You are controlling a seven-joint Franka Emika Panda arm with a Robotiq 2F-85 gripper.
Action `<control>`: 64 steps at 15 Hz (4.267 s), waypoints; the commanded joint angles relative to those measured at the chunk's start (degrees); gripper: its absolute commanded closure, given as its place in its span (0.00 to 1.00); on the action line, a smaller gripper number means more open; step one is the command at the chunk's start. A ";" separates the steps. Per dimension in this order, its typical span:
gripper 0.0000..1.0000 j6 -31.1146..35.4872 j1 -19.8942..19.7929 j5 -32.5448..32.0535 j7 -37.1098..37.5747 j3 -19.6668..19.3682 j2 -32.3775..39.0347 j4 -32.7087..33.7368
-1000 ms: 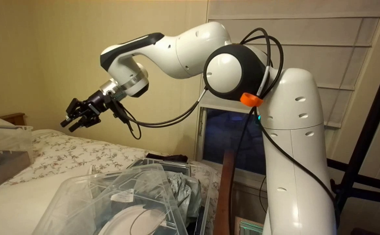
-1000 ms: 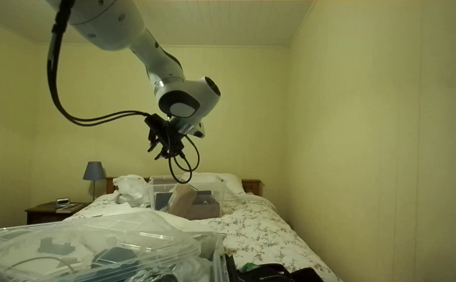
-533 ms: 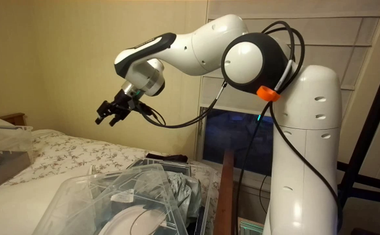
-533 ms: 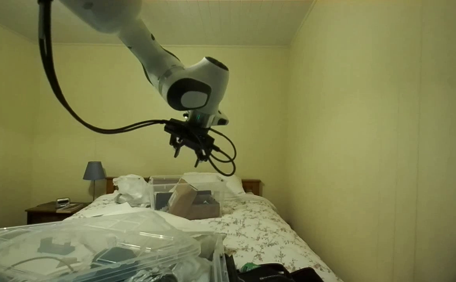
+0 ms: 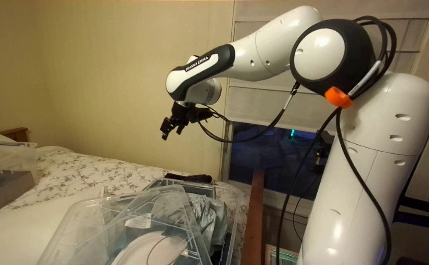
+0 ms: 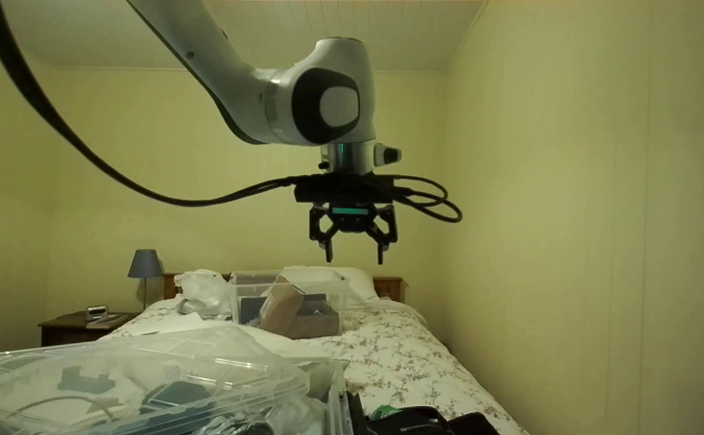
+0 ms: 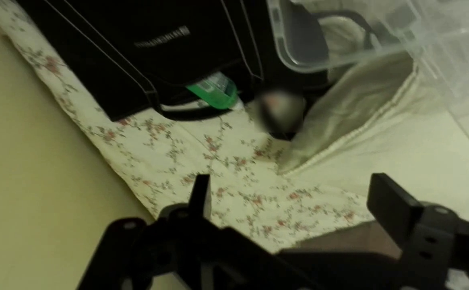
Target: Remove the lid from the storage box
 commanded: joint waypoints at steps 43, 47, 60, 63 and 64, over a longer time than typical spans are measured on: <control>0.65 -22.07 -6.48 53.21 -9.38 -3.26 10.51 -12.52; 0.77 -26.12 -6.77 55.84 -9.90 -3.79 8.38 -11.67; 0.98 -32.15 -0.06 59.07 2.32 0.64 -2.26 -5.31; 0.98 -28.68 3.28 66.25 9.26 3.65 -1.71 -1.44; 0.98 -26.71 4.40 68.17 10.68 4.80 -1.05 0.00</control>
